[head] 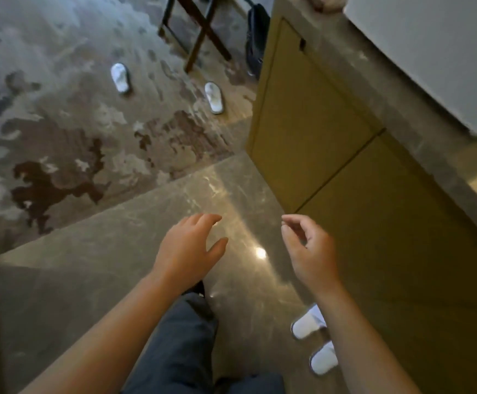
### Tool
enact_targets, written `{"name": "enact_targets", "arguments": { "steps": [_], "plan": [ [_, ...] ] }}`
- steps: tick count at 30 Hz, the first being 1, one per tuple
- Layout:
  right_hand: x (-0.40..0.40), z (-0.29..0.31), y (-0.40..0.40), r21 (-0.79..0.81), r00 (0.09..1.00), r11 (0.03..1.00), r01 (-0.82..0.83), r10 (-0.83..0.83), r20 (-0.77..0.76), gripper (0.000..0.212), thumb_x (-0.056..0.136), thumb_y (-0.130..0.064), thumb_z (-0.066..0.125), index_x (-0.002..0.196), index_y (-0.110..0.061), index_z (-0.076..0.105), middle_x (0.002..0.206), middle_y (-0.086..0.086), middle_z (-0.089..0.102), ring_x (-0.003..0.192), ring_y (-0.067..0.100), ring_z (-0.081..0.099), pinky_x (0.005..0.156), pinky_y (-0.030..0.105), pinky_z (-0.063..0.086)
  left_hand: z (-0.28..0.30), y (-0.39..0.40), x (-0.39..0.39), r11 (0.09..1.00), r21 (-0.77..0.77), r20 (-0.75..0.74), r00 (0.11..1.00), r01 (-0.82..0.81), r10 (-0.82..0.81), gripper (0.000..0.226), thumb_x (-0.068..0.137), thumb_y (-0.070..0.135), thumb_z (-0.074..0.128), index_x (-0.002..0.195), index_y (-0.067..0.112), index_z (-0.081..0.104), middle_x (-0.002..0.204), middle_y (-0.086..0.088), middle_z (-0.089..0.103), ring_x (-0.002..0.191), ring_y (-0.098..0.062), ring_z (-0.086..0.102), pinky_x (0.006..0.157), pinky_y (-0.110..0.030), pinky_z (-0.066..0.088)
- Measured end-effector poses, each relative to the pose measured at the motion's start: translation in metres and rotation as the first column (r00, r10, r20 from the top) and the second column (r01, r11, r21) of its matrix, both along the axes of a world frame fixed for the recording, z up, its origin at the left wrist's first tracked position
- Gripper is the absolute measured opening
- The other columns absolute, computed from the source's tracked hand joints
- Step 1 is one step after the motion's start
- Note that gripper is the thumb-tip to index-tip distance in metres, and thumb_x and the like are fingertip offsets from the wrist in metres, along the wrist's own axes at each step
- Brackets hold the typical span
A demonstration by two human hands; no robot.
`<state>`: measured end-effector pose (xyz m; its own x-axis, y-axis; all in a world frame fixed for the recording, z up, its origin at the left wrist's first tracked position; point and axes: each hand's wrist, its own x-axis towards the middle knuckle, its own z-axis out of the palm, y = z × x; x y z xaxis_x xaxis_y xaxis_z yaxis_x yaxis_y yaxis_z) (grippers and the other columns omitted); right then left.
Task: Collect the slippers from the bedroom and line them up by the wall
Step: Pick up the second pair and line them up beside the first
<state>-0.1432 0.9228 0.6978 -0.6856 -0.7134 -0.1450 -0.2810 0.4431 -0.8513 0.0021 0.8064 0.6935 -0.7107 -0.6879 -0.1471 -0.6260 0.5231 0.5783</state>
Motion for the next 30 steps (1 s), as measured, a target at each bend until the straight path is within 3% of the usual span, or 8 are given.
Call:
{"name": "enact_targets", "arguments": {
  "steps": [8,14,19,23,27,30],
  "plan": [
    [0.006,0.015,-0.119,0.028,0.995,0.998,-0.049,0.046,0.085,0.02,0.086,-0.018,0.052,0.09,-0.037,0.054,0.09,-0.019,0.058,0.093,0.007,0.057,0.078,0.025,0.047,0.023,-0.134,0.017,0.992,0.016,-0.078,0.989,-0.124,0.125,0.041,0.082,0.031,0.056,0.12,0.018,0.049,0.122,-0.004,0.058,0.113,-0.018,0.051,0.09,-0.025,0.037],
    [-0.027,-0.003,-0.205,0.146,0.991,0.988,-0.039,0.019,0.132,0.016,0.087,-0.019,0.051,0.101,-0.021,0.059,0.098,0.0,0.063,0.096,0.017,0.059,0.086,0.039,0.051,0.027,-0.243,-0.023,0.976,-0.04,-0.147,0.967,-0.214,0.206,0.038,0.082,0.031,0.055,0.118,0.016,0.052,0.119,-0.004,0.059,0.109,-0.018,0.051,0.084,-0.023,0.035],
    [-0.083,-0.026,-0.333,0.121,0.987,0.985,-0.12,0.106,0.117,0.019,0.088,-0.019,0.05,0.105,-0.019,0.058,0.092,-0.009,0.059,0.091,0.008,0.055,0.075,0.024,0.046,0.016,-0.356,-0.066,0.952,-0.06,-0.114,0.95,-0.3,0.292,0.037,0.083,0.028,0.055,0.117,0.014,0.052,0.121,-0.006,0.058,0.112,-0.019,0.05,0.086,-0.024,0.035],
    [-0.131,-0.014,-0.458,0.101,0.961,0.957,-0.272,0.266,0.073,0.02,0.087,-0.017,0.051,0.106,-0.016,0.058,0.096,-0.002,0.059,0.093,0.012,0.055,0.077,0.023,0.044,0.022,-0.45,-0.088,0.928,-0.045,-0.049,0.929,-0.37,0.368,0.037,0.084,0.028,0.054,0.119,0.014,0.051,0.123,-0.006,0.057,0.115,-0.02,0.049,0.09,-0.026,0.037],
    [-0.161,0.006,-0.584,0.085,0.898,0.896,-0.436,0.439,-0.013,0.024,0.088,-0.019,0.05,0.11,-0.014,0.057,0.096,-0.003,0.057,0.09,0.011,0.053,0.07,0.015,0.041,0.026,-0.529,-0.089,0.871,-0.04,-0.038,0.872,-0.49,0.488,0.037,0.083,0.027,0.056,0.117,0.014,0.052,0.118,-0.006,0.059,0.108,-0.018,0.052,0.084,-0.023,0.036],
    [-0.168,0.011,-0.67,0.083,0.868,0.867,-0.491,0.495,-0.035,0.026,0.088,-0.022,0.049,0.112,-0.014,0.056,0.098,-0.003,0.058,0.09,0.011,0.055,0.073,0.021,0.046,0.014,-0.575,-0.081,0.808,0.003,0.009,0.808,-0.589,0.589,0.038,0.082,0.025,0.058,0.118,0.012,0.052,0.118,-0.008,0.06,0.108,-0.02,0.052,0.086,-0.027,0.04]
  ]
}}
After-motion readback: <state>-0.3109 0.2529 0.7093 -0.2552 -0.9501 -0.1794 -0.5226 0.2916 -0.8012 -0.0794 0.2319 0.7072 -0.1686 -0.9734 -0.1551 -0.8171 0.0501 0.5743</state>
